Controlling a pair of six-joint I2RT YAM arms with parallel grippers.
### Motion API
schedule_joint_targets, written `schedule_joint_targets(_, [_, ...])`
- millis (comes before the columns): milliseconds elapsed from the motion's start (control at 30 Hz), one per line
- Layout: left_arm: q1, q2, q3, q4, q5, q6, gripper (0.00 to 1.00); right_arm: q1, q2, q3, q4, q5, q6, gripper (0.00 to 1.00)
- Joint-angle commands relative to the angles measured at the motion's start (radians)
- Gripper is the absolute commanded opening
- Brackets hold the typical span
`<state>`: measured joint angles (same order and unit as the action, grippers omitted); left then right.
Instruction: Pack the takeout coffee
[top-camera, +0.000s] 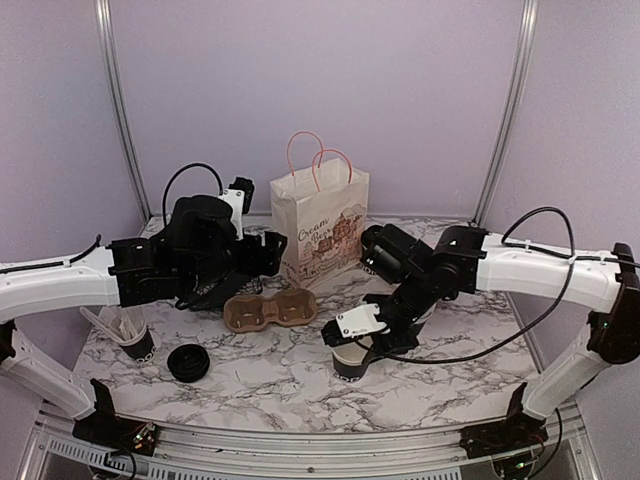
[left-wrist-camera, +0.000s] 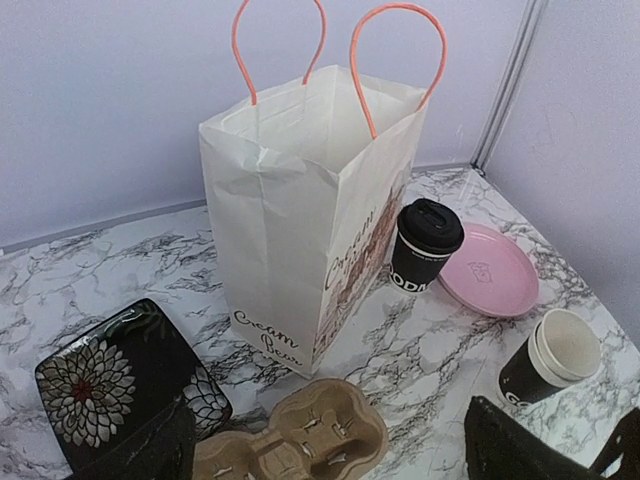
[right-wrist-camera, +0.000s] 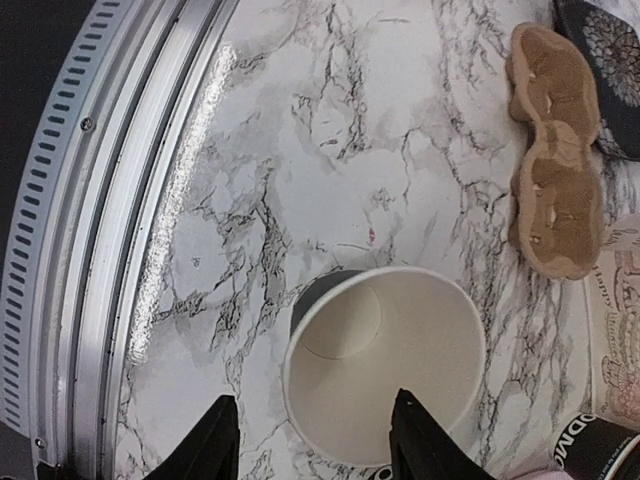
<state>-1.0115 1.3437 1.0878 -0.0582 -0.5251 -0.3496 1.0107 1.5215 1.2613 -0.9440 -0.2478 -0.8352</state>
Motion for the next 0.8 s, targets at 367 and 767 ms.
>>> schedule_joint_targets(367, [0.002,0.003,0.015,-0.042,0.222,0.086,0.87,-0.416,-0.199,-0.035,-0.089,-0.001,0.085,0.54])
schedule_joint_targets(767, [0.001,0.113,0.062,-0.041,0.302,0.050,0.82,-0.474,-0.102,-0.073,-0.087,0.021,0.059,0.46])
